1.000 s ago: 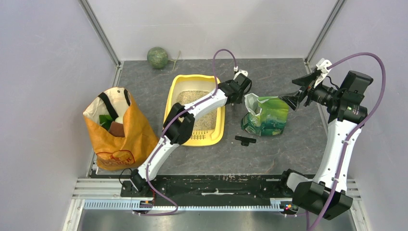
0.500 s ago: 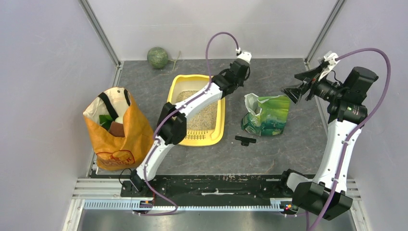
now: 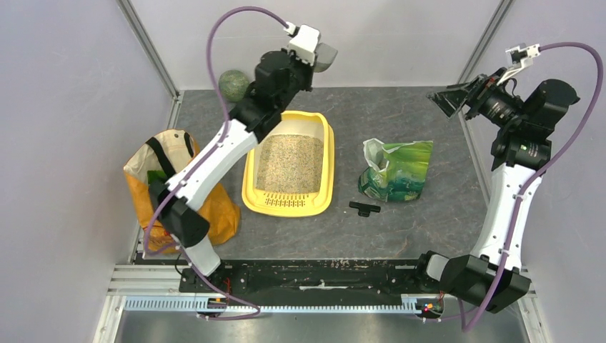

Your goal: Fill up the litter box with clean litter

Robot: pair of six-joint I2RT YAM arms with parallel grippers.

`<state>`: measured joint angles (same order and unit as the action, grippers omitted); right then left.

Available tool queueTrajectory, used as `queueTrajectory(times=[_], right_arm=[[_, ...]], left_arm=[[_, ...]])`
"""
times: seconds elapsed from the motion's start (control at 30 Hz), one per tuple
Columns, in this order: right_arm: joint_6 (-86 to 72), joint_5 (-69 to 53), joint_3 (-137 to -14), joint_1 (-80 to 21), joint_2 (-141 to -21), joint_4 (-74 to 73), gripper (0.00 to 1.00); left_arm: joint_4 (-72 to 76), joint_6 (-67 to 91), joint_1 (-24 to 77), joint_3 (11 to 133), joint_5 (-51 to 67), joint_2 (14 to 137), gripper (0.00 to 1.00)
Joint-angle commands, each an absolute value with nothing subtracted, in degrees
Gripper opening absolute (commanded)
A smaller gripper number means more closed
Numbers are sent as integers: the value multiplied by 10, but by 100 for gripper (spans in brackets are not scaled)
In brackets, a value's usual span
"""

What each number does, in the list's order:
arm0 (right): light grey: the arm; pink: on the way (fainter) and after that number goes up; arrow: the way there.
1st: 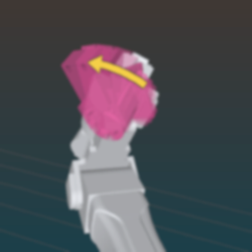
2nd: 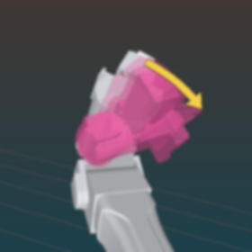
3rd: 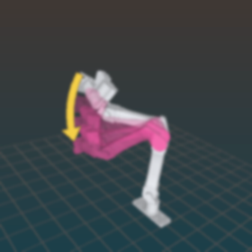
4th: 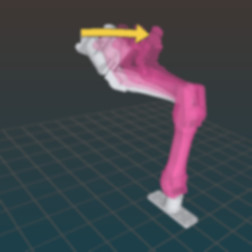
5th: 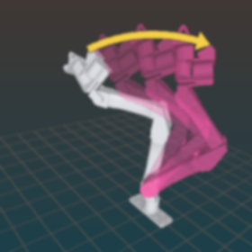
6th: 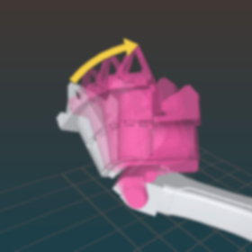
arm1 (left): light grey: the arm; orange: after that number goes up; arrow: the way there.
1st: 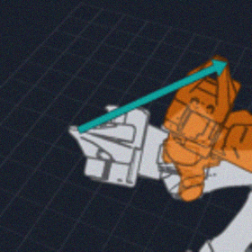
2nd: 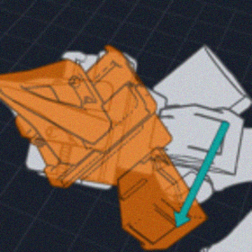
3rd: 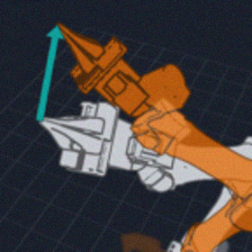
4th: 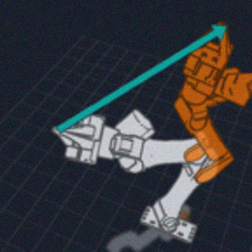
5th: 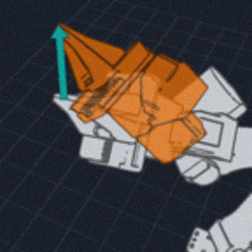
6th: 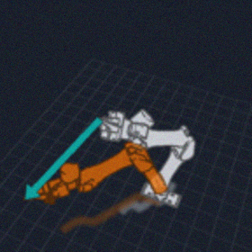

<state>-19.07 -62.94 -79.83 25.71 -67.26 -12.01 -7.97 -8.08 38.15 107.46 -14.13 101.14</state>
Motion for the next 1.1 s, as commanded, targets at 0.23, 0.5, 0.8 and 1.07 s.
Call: queueTrajectory(times=[0.23, 0.5, 0.8, 1.07], right_arm=[[-321, -638, -836, 213, -704, -84, 97], [-405, -671, -806, 168, -721, -58, 97], [-428, -663, -794, 92, -722, -61, 96], [-480, -658, -771, 14, -734, -25, 93]], left_arm=[[-57, -100, 347, 849, 158, 765, 2], [-38, -101, 348, 781, 293, 661, 2], [18, -72, 360, 825, 345, 653, 2], [56, -48, 366, 849, 362, 669, 2]])
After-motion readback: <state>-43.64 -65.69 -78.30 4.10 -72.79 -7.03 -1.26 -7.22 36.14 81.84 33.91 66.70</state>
